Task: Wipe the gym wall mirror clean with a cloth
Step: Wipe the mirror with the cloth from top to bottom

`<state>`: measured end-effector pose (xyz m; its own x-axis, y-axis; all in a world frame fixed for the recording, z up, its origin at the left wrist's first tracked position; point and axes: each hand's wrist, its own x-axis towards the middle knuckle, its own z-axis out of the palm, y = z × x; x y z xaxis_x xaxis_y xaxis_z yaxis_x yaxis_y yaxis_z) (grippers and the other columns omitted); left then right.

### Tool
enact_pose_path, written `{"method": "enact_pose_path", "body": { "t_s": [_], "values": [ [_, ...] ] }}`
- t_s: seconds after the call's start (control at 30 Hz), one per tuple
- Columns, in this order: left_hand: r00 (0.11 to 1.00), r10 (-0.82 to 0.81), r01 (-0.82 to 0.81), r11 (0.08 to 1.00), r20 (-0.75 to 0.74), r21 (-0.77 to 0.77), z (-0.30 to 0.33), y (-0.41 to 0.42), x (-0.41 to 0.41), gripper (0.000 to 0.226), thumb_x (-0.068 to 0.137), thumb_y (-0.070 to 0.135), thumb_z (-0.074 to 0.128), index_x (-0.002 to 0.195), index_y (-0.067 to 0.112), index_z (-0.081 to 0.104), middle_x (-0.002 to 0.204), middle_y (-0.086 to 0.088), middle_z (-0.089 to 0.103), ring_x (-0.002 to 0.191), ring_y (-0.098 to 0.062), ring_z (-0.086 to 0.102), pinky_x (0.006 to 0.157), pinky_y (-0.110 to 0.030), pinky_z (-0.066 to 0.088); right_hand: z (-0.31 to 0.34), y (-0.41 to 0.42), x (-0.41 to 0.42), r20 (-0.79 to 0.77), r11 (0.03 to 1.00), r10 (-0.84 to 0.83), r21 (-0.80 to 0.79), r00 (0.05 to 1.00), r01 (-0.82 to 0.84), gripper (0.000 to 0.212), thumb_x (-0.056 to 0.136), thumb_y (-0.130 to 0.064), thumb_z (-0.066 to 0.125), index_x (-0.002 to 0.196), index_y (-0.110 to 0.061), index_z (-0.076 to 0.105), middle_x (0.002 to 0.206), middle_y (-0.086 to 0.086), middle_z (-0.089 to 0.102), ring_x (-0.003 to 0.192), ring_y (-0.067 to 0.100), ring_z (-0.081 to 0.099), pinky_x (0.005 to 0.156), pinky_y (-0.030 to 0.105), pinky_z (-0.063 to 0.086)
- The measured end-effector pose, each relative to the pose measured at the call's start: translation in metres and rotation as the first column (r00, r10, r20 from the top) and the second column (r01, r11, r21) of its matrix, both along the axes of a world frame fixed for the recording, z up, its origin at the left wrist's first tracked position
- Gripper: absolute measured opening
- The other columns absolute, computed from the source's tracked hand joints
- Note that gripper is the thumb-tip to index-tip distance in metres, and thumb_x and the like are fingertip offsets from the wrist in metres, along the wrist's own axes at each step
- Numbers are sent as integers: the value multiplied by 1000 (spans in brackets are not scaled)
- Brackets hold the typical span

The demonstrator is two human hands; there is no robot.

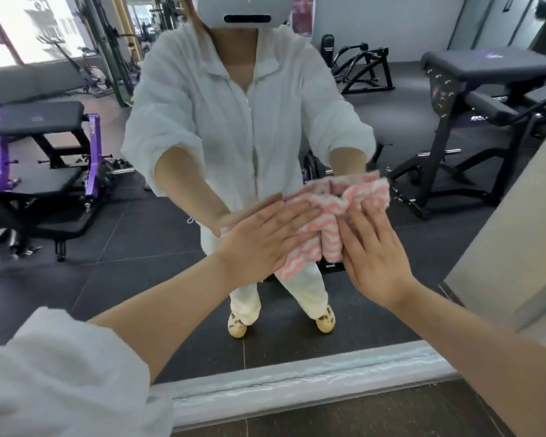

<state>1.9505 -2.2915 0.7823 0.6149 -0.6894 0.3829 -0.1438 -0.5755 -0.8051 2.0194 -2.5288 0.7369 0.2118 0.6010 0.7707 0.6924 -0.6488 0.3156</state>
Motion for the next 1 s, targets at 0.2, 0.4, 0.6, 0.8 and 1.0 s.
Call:
{"method": "enact_pose_path", "body": {
  "t_s": [0.2, 0.4, 0.6, 0.8, 1.0],
  "values": [
    [970, -14, 6, 1000, -243, -31, -52, -18, 0, 90, 73, 47, 70, 140, 12, 21, 149, -3, 8, 137, -22, 18, 117, -38, -10, -58, -19, 15, 51, 987, 126, -109, 991, -120, 43, 85, -15, 50, 126, -3, 48, 130, 15, 45, 120, 35, 44, 115, 45, 22],
    [959, 229, -158, 922, -167, 354, -107, -34, -4, 69, 92, 27, 15, 148, 5, -17, 152, -22, -27, 136, -43, -32, 109, -54, -26, -112, -45, 16, -45, 963, 71, -256, 996, -80, 44, 96, -9, 25, 138, -7, 40, 137, 13, 44, 125, 35, 41, 115, 46, 22],
    [875, 340, -99, 823, -345, 560, -157, -49, -6, 80, 95, 31, 26, 141, -2, -31, 145, -22, -40, 135, -36, -33, 109, -51, -25, -158, -64, -1, -122, 865, -69, -502, 990, -2, 76, 81, -18, 56, 149, -3, 25, 149, 16, 35, 134, 37, 32, 110, 50, 33],
    [736, 484, -73, 752, -473, 655, -121, -81, -7, 82, 101, 32, 34, 140, -1, -30, 148, -14, -38, 138, -26, -30, 109, -41, -18, -143, -61, -11, -240, 900, -119, -436, 963, 3, 56, 87, -15, 42, 141, -5, 37, 140, 15, 47, 132, 36, 39, 112, 48, 30],
    [685, 492, -304, 863, -537, 403, -49, -72, -7, 70, 103, 27, 25, 129, 3, -37, 120, -10, -53, 108, -29, -52, 94, -45, -33, -70, -65, -2, -312, 983, -69, -183, 948, 11, 59, 80, -16, 51, 135, 0, 42, 132, 19, 56, 126, 35, 43, 113, 41, 27]
  ]
}}
